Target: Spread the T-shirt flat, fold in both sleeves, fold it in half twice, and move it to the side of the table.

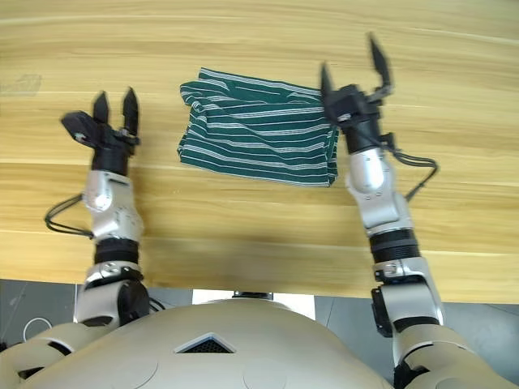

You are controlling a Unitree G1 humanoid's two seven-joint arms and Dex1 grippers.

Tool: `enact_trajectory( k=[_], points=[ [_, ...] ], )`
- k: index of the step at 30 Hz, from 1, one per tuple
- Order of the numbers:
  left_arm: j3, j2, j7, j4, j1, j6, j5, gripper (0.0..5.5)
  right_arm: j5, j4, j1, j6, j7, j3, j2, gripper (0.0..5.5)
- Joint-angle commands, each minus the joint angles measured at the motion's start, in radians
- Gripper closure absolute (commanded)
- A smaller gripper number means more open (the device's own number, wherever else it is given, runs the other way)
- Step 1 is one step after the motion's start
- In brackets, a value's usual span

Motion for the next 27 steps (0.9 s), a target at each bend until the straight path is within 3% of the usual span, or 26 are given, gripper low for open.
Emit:
enact_trajectory(
  k=[1,5,9,14,18,21,27],
  points=[
    [-0.023,-0.053,0.052,-0.049,0.022,0.04,-0.005,2.15,0.004,0.164,-0.114,0.042,0.109,0.041,0.044,1.66],
    [-0.065,-0.093,0.078,-0.108,0.022,0.069,0.01,2.15,0.011,0.431,-0.294,0.038,0.113,0.028,0.099,1.66],
    [-0.121,-0.094,0.086,-0.212,0.049,0.101,0.035,2.15,0.09,0.692,-0.433,0.069,0.103,-0.063,0.139,1.66],
    [-0.171,-0.067,0.116,-0.327,0.092,0.186,0.072,2.15,0.177,0.827,-0.467,0.143,0.063,-0.182,0.129,1.66],
    [-0.264,-0.082,0.124,-0.387,0.129,0.243,0.127,2.15,0.174,0.847,-0.435,0.153,0.064,-0.2,0.111,1.66],
    [-0.335,-0.008,0.127,-0.226,-0.018,0.279,0.275,2.15,0.204,0.803,-0.4,0.128,0.035,-0.237,0.128,1.66],
    [-0.324,0.094,0.038,0.36,-0.439,0.278,0.34,2.15,0.259,0.564,-0.321,0.113,0.026,-0.285,0.158,1.66]
  ],
)
